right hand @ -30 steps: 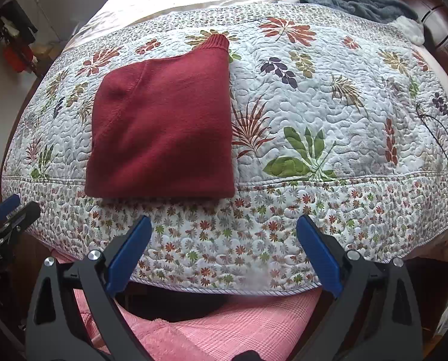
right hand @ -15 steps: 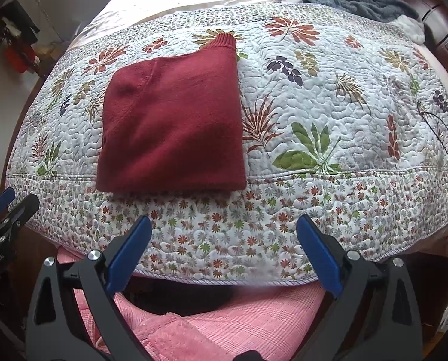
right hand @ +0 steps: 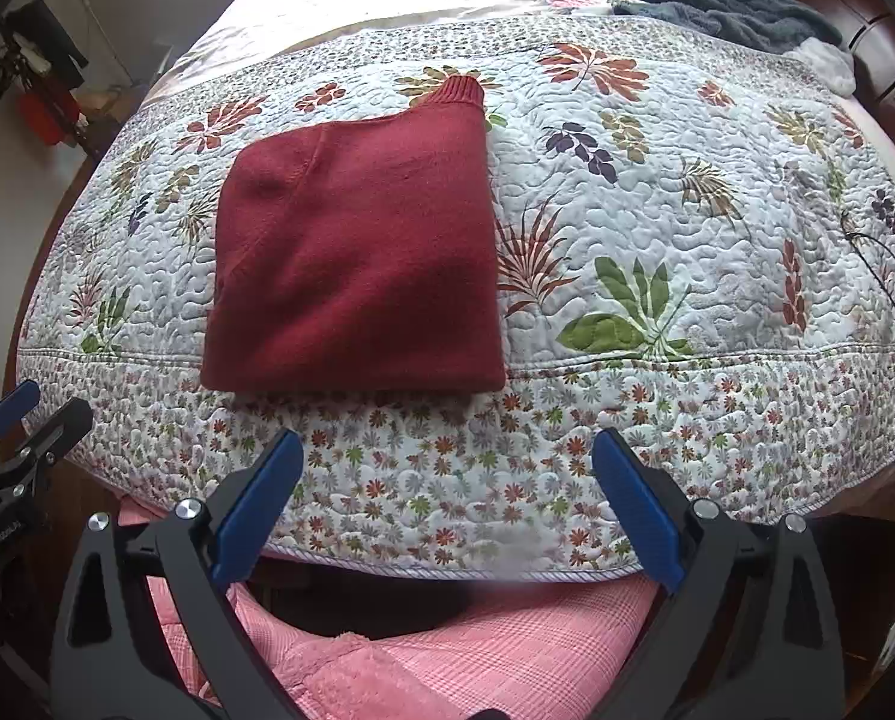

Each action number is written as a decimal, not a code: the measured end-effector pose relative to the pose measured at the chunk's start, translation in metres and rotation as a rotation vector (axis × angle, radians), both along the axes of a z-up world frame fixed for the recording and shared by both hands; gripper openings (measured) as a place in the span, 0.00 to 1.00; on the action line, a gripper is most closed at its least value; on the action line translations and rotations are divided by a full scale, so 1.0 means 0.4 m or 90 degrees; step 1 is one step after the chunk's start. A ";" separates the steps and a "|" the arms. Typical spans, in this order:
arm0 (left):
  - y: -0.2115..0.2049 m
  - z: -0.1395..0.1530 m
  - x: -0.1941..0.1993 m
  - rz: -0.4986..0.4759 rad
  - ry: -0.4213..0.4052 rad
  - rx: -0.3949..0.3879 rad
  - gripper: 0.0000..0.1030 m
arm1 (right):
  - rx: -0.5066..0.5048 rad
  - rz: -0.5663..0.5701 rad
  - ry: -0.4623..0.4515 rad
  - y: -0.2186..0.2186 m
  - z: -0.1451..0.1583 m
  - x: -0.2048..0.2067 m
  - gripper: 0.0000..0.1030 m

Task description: Fold small clothes

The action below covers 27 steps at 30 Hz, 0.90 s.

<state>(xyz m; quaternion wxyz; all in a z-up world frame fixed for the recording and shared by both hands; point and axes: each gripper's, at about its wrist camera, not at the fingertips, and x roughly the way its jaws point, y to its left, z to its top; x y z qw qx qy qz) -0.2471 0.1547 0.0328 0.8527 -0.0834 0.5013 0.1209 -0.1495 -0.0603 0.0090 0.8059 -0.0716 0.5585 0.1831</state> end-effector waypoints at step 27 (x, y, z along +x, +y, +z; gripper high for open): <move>0.008 -0.022 0.002 -0.002 0.011 -0.002 0.91 | -0.026 -0.010 0.011 -0.005 -0.028 0.007 0.93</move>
